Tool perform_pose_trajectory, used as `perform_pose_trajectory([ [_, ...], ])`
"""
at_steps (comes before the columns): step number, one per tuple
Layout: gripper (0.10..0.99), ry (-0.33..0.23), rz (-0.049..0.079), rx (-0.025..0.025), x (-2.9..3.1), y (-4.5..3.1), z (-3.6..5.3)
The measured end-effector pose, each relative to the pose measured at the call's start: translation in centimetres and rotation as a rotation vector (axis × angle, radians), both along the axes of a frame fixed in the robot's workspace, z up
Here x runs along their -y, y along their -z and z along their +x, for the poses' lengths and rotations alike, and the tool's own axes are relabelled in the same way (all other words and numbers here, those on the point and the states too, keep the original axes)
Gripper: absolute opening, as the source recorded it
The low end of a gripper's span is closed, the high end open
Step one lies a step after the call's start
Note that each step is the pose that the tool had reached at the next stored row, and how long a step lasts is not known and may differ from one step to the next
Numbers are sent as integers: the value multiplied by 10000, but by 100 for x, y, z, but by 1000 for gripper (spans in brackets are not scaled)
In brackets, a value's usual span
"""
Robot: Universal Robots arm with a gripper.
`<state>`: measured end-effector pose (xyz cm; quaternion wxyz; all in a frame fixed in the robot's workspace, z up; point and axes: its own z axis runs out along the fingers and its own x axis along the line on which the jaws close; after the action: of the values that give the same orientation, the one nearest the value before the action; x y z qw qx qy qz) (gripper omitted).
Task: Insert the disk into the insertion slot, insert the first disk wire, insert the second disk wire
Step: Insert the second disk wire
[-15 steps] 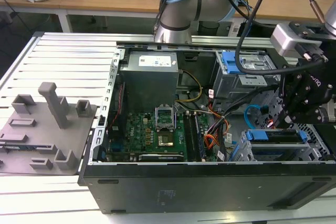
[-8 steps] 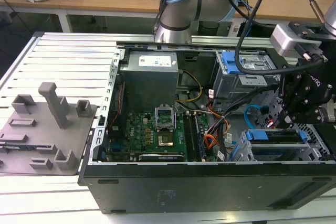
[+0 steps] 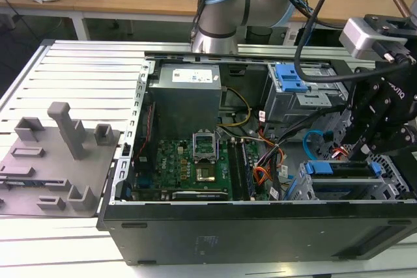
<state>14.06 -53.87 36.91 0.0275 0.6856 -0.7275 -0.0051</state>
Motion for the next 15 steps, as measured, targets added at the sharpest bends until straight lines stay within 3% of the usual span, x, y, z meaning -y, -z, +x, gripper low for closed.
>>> perform_pose_trajectory([
  [5,361,1,0,0,-45,0,0],
  [8,361,0,2,0,-145,1,0],
  [13,361,0,1,0,-376,1,0],
  [15,361,-64,0,-1,-408,0,0],
])
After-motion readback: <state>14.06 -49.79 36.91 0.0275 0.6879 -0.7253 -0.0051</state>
